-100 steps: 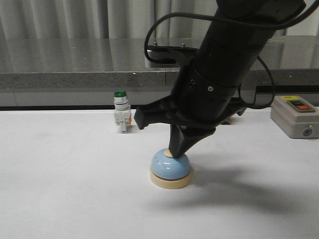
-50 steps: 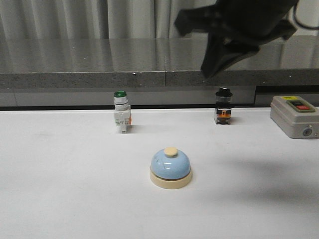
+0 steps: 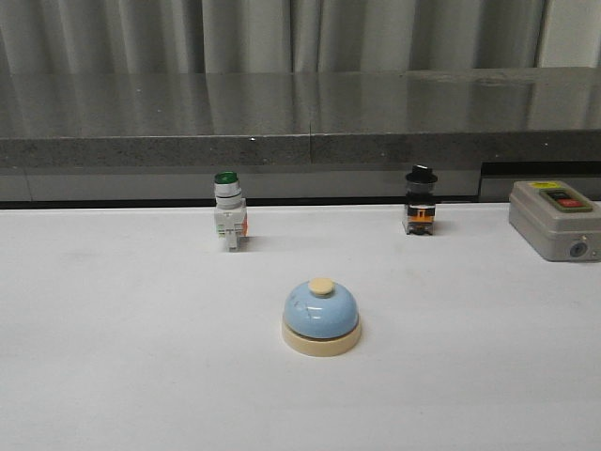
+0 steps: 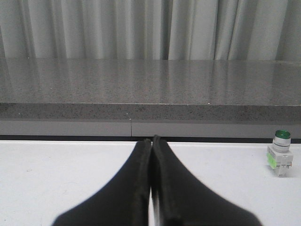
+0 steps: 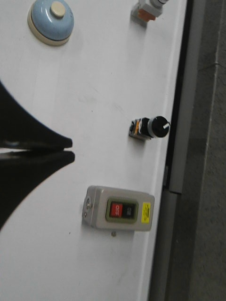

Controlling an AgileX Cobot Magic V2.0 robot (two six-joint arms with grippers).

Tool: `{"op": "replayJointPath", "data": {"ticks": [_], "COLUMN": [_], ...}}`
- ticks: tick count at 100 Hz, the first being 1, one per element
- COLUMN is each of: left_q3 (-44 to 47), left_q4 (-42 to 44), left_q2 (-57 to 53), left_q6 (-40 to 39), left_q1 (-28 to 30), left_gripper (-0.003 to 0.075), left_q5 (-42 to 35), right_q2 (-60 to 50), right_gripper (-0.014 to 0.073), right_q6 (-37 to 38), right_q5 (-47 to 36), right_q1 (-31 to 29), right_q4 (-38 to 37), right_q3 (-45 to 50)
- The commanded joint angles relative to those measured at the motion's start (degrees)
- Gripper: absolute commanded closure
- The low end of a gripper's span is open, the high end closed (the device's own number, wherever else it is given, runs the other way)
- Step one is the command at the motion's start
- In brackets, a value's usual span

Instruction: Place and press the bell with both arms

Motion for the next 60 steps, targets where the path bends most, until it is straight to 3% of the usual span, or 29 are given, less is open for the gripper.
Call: {"op": "replayJointPath", "data": {"ticks": [1,36,60], "left_q3": [3.3,3.2,3.2], "left_q4": [-0.2,-0.2,-0.2], "left_q2": [-1.8,-1.8,-1.8], "left_q6": [-0.6,-0.6,-0.6], "left_q1": [0.1,0.1,0.1], "left_gripper": [0.0741,0.0741,0.0741], "left_q5": [-4.7,-4.6,-4.6], "right_q2": [-6.2,-26.9,-31.5], "right_gripper": [0.0657,0.0657,0.0657], "right_q6": [-0.2,-0.3,-0.3], "right_q5": [-5.0,-5.4,-5.4], "right_q1": [-2.0,-2.8,-2.8], "right_q4": [-0.5,-0.8,-0.8], "right_q3": [1.8,11.3,11.5]}}
